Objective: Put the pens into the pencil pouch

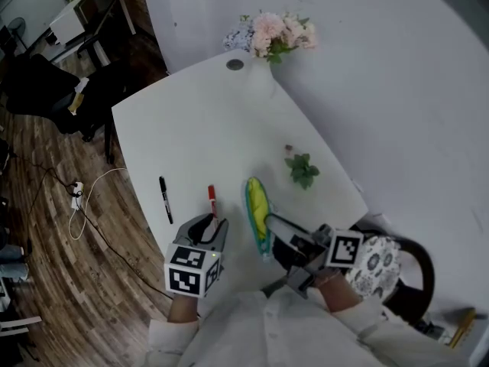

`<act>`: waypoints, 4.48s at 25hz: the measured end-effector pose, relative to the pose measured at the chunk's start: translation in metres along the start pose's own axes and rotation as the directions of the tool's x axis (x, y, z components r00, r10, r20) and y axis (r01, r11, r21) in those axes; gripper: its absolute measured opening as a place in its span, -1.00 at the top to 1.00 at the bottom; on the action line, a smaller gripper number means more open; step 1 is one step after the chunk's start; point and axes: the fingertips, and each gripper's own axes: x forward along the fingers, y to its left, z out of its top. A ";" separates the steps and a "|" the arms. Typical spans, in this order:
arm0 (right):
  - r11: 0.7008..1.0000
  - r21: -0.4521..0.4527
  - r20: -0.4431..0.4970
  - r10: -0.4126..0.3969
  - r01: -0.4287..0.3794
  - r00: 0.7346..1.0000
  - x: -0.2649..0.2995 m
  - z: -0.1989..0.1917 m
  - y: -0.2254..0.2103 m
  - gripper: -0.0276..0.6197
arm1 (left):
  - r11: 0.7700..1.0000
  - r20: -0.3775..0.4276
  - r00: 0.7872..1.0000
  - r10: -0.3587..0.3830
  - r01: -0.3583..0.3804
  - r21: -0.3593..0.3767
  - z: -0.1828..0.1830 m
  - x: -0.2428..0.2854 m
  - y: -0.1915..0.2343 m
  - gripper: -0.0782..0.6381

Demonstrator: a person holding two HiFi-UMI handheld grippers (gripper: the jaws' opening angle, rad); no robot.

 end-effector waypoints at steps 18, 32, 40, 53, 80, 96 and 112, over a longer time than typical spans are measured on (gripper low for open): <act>0.999 0.032 -0.007 -0.033 0.033 0.999 -0.006 -0.004 -0.011 0.78 | 0.995 -0.179 0.979 0.093 -0.085 0.054 -0.007 0.053 0.056 0.48; 0.999 0.002 0.003 -0.050 0.050 0.999 -0.003 -0.003 -0.011 0.78 | 0.995 -0.236 0.966 0.101 -0.093 0.045 -0.014 0.076 0.069 0.48; 0.998 -0.005 0.013 -0.062 0.062 0.998 -0.006 -0.005 -0.012 0.78 | 0.990 -0.272 0.953 0.135 -0.120 0.071 -0.023 0.080 0.074 0.51; 0.998 -0.016 0.021 -0.066 0.066 0.998 -0.008 -0.006 -0.005 0.78 | 0.997 -0.051 0.997 0.054 -0.051 0.061 0.011 0.057 0.050 0.60; 0.998 -0.055 -0.023 -0.041 0.039 0.999 0.001 -0.013 0.016 0.78 | 0.973 0.530 0.821 -0.212 0.225 0.041 0.130 -0.059 -0.039 0.60; 0.998 -0.064 -0.053 -0.020 0.017 0.998 0.007 -0.017 0.021 0.78 | 0.959 0.742 0.615 -0.265 0.248 0.137 0.192 -0.095 -0.052 0.60; 0.997 -0.075 -0.086 -0.018 0.011 0.996 0.011 -0.023 0.021 0.78 | 0.936 0.795 0.518 -0.316 0.306 0.172 0.201 -0.093 -0.061 0.60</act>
